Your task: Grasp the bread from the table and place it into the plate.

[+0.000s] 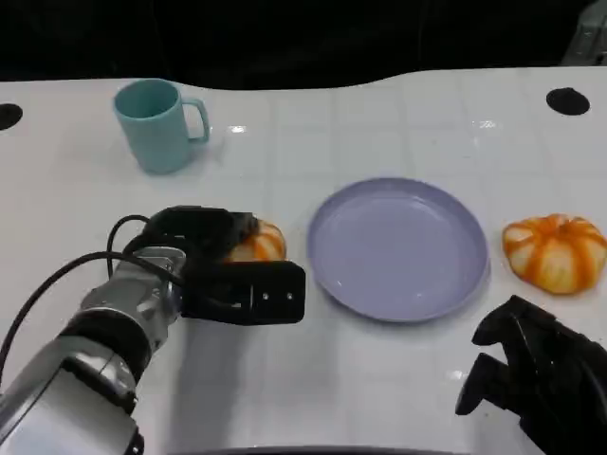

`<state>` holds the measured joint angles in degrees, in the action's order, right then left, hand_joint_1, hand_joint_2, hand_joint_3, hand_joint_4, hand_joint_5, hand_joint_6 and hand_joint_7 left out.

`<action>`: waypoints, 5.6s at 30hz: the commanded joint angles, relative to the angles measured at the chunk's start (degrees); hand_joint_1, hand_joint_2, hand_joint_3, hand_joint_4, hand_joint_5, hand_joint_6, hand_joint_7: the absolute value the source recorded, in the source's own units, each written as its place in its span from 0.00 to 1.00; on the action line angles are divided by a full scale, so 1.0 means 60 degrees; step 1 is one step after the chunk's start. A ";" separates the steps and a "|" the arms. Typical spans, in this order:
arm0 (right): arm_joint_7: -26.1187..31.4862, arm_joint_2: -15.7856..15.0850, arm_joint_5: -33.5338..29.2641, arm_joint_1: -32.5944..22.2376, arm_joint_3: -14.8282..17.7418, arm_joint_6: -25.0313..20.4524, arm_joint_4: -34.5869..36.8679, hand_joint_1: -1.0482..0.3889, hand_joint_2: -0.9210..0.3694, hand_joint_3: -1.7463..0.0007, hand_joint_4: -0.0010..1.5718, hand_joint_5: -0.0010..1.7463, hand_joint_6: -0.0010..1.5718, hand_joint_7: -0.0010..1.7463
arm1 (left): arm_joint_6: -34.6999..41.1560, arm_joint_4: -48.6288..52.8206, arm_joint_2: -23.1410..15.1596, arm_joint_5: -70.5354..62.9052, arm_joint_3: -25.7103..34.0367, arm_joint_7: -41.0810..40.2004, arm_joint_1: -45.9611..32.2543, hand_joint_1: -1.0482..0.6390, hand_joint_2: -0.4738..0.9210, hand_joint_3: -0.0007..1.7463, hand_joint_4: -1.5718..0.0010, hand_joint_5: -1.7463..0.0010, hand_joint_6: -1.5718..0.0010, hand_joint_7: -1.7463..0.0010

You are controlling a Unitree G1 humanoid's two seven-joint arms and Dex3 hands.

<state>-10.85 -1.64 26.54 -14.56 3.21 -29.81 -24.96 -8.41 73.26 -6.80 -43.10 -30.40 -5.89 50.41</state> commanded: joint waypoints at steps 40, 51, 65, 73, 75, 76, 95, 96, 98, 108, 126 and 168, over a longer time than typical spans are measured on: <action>0.0055 -0.0021 0.0084 0.0017 0.0006 -0.0037 -0.0012 0.43 0.00 0.77 0.43 1.00 0.35 0.91 | -0.1971 -0.0622 0.1390 0.1263 0.0633 -0.2343 0.1574 0.51 0.66 0.59 0.40 0.00 0.57 0.00; 0.0049 -0.0050 -0.0050 -0.0051 -0.0133 0.0077 -0.0101 0.42 0.00 0.76 0.41 1.00 0.33 0.91 | -0.0839 -0.0308 0.2301 0.1127 0.0197 -0.1432 0.2068 0.49 0.74 0.53 0.42 0.00 0.56 0.18; 0.0078 -0.0041 -0.0198 -0.0192 -0.0371 0.0212 -0.0223 0.43 0.00 0.75 0.40 1.00 0.32 0.91 | 0.0618 -0.0036 0.3012 0.1176 0.0109 -0.0336 0.2321 0.47 1.00 0.20 0.52 0.12 0.42 0.86; -0.0017 -0.0055 -0.0232 -0.0236 -0.0409 0.0323 -0.0206 0.43 0.00 0.74 0.41 1.00 0.32 0.91 | 0.0806 0.0111 0.3060 0.0754 -0.0313 -0.0535 0.2185 0.49 0.99 0.08 0.54 0.02 0.40 0.87; -0.0019 -0.0061 -0.0240 -0.0238 -0.0418 0.0341 -0.0203 0.43 0.00 0.74 0.41 1.00 0.32 0.91 | 0.0805 0.0114 0.3056 0.0747 -0.0353 -0.0556 0.2177 0.49 1.00 0.06 0.54 0.00 0.40 0.87; -0.0018 -0.0063 -0.0240 -0.0239 -0.0420 0.0346 -0.0202 0.43 0.00 0.74 0.41 1.00 0.32 0.91 | 0.0806 0.0114 0.3055 0.0753 -0.0362 -0.0558 0.2178 0.49 1.00 0.06 0.54 0.00 0.39 0.87; -0.0108 -0.0046 -0.0064 -0.0104 -0.0164 0.0302 -0.0012 0.42 0.00 0.76 0.41 1.00 0.32 0.91 | 0.0915 0.0227 0.2627 0.1048 -0.0322 0.2071 0.2375 0.14 1.00 0.24 1.00 0.96 0.94 0.99; -0.0073 -0.0051 -0.0090 -0.0105 -0.0173 0.0277 -0.0036 0.43 0.00 0.76 0.41 1.00 0.32 0.91 | 0.0818 0.0173 0.2518 0.1189 -0.0211 0.2315 0.2370 0.13 1.00 0.24 1.00 0.98 0.95 0.99; -0.0042 -0.0062 -0.0113 -0.0107 -0.0185 0.0258 -0.0058 0.43 0.00 0.76 0.41 1.00 0.32 0.91 | 0.0719 0.0100 0.2411 0.1304 -0.0090 0.2523 0.2353 0.12 1.00 0.25 1.00 1.00 0.95 0.99; -0.0084 -0.0081 -0.0084 0.0006 -0.0148 0.0280 0.0075 0.43 0.00 0.76 0.40 1.00 0.32 0.92 | -0.0655 -0.1043 0.1511 0.3351 0.1738 0.3617 0.1460 0.12 1.00 0.25 0.95 0.97 0.91 0.97; 0.0058 -0.0054 -0.0123 0.0011 -0.0171 0.0157 0.0021 0.43 0.00 0.76 0.41 1.00 0.33 0.91 | 0.1701 -0.7627 0.1485 0.9644 0.5485 0.5865 -0.3463 0.25 1.00 0.18 0.71 0.43 0.56 0.90; -0.0096 -0.0199 0.0061 -0.0034 0.0086 0.0046 -0.0041 0.43 0.00 0.76 0.42 1.00 0.34 0.90 | 0.6834 -1.4598 0.1968 1.3346 0.6101 0.3089 -0.9732 0.29 1.00 0.27 0.55 0.00 0.68 0.05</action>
<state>-11.11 -2.08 26.23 -14.54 3.00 -29.73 -25.27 33.88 -15.05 5.90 37.26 6.09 11.89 -8.43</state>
